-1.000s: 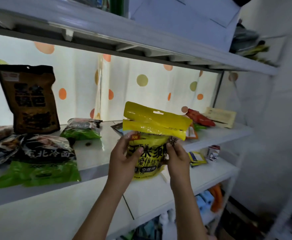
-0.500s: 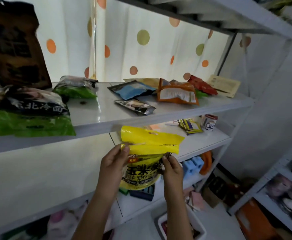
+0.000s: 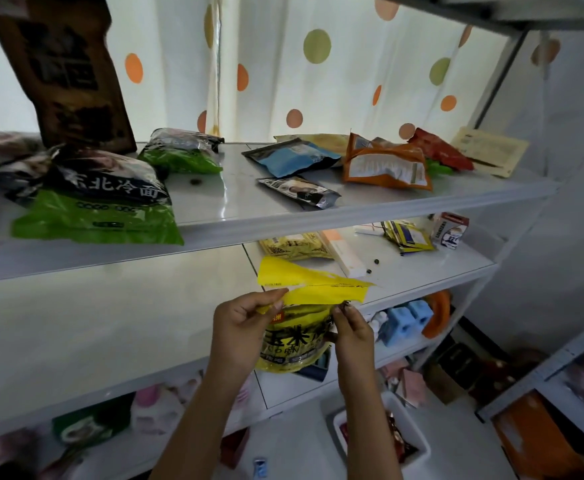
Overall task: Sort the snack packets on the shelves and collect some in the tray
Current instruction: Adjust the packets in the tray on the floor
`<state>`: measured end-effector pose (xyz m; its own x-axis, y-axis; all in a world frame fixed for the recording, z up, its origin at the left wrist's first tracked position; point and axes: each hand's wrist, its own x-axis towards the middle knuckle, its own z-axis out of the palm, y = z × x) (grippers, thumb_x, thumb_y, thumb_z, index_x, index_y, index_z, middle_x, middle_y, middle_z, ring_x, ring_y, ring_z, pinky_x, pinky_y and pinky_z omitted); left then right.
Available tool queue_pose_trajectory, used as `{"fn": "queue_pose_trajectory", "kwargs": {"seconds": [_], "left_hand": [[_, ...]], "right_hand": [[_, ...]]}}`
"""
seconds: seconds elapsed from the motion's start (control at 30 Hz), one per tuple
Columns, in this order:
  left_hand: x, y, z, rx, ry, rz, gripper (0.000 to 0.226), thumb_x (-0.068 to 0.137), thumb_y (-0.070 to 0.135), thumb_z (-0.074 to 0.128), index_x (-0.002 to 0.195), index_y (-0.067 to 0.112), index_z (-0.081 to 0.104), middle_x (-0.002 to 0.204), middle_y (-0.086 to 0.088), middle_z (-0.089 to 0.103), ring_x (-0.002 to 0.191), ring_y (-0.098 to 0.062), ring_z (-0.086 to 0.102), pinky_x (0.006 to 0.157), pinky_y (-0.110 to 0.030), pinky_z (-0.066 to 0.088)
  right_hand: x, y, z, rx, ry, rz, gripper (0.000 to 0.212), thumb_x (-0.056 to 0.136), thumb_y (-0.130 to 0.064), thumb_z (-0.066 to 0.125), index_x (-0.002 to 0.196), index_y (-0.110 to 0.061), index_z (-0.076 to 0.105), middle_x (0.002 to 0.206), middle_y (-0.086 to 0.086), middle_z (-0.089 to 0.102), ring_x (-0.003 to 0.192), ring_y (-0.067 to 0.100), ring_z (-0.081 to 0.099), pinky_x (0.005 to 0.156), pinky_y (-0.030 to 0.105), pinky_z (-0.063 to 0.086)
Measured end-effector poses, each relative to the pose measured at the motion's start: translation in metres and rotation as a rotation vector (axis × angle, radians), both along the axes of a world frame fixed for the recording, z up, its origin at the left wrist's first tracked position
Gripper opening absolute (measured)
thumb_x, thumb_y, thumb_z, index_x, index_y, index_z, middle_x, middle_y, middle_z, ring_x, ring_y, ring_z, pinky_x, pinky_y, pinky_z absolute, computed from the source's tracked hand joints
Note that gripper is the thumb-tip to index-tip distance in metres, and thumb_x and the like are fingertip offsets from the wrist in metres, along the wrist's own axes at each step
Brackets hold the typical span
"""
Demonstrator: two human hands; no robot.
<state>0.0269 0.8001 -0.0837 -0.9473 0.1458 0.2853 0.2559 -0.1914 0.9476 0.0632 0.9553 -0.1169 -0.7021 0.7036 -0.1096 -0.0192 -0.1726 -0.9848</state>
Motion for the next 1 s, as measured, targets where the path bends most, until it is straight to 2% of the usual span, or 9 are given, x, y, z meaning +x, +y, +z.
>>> {"fn": "queue_pose_trajectory", "kwargs": {"seconds": [0.1,0.23,0.33,0.43,0.63,0.77,0.83,0.93,1.0], "left_hand": [[0.004,0.003,-0.003,0.015,-0.002,0.042,0.026,0.08,-0.008,0.068,0.084,0.016,0.076,0.087,0.008,0.076,0.084,-0.007,0.071,0.075,-0.016,0.054],[0.003,0.002,-0.008,0.004,-0.043,0.041,0.025,0.081,-0.006,0.069,0.078,0.018,0.075,0.084,0.005,0.077,0.081,-0.008,0.071,0.073,-0.018,0.053],[0.003,0.004,-0.014,0.025,-0.082,0.02,0.024,0.082,-0.006,0.068,0.08,0.017,0.075,0.085,0.001,0.077,0.082,-0.01,0.07,0.073,-0.02,0.054],[0.0,0.009,-0.024,0.034,-0.136,-0.026,0.016,0.084,-0.002,0.068,0.087,0.012,0.074,0.085,-0.002,0.076,0.082,-0.014,0.07,0.075,-0.025,0.055],[-0.002,0.038,-0.058,0.021,-0.496,-0.329,0.022,0.079,0.003,0.073,0.101,0.007,0.07,0.096,-0.011,0.075,0.096,-0.032,0.07,0.081,-0.039,0.055],[0.014,0.069,-0.075,-0.21,-0.465,-0.602,0.035,0.075,0.006,0.079,0.101,0.026,0.067,0.092,0.005,0.077,0.092,-0.017,0.072,0.079,-0.031,0.056],[0.024,0.09,-0.082,-0.28,-0.452,-0.68,0.036,0.073,0.009,0.082,0.096,0.032,0.065,0.088,0.013,0.076,0.088,-0.008,0.072,0.073,-0.022,0.055],[0.037,0.124,-0.088,-0.316,-0.411,-0.711,0.032,0.075,0.006,0.08,0.092,0.028,0.066,0.078,0.015,0.075,0.076,-0.001,0.071,0.059,-0.011,0.05],[0.046,0.147,-0.092,-0.33,-0.407,-0.709,0.026,0.075,0.006,0.08,0.092,0.022,0.068,0.078,0.01,0.075,0.075,-0.006,0.071,0.059,-0.012,0.049]], "right_hand": [[0.002,-0.004,-0.004,0.001,-0.017,0.008,0.024,0.096,-0.016,0.06,0.113,0.0,0.067,0.112,0.014,0.068,0.107,0.027,0.062,0.099,0.053,0.05],[0.007,0.0,-0.009,0.01,0.0,0.031,0.012,0.097,-0.012,0.058,0.097,-0.012,0.07,0.094,-0.002,0.068,0.09,0.012,0.062,0.088,0.041,0.052],[0.011,0.003,-0.012,0.035,0.017,0.048,0.022,0.098,-0.009,0.056,0.084,-0.02,0.069,0.083,-0.008,0.068,0.08,0.005,0.062,0.078,0.033,0.052],[0.017,0.007,-0.018,0.039,-0.002,0.01,0.024,0.098,-0.009,0.056,0.083,-0.021,0.07,0.079,-0.008,0.068,0.078,0.007,0.062,0.071,0.028,0.051],[0.042,0.032,-0.029,-0.019,-0.055,-0.149,0.017,0.097,-0.013,0.059,0.094,-0.025,0.07,0.094,-0.009,0.071,0.091,0.007,0.065,0.079,0.025,0.053],[0.066,0.057,-0.039,-0.069,-0.107,-0.261,0.018,0.096,-0.014,0.059,0.11,-0.01,0.07,0.109,0.006,0.071,0.1,0.017,0.066,0.093,0.04,0.054],[0.082,0.07,-0.044,-0.09,-0.111,-0.319,0.015,0.097,-0.013,0.058,0.104,-0.016,0.071,0.099,-0.002,0.073,0.092,0.011,0.066,0.087,0.036,0.055],[0.109,0.094,-0.049,-0.106,-0.145,-0.374,0.02,0.096,-0.017,0.061,0.084,-0.029,0.071,0.085,-0.013,0.072,0.084,0.005,0.065,0.085,0.035,0.053],[0.129,0.116,-0.051,-0.116,-0.152,-0.358,0.015,0.095,-0.016,0.062,0.091,-0.027,0.071,0.095,-0.007,0.072,0.089,0.008,0.065,0.088,0.038,0.052]]}}
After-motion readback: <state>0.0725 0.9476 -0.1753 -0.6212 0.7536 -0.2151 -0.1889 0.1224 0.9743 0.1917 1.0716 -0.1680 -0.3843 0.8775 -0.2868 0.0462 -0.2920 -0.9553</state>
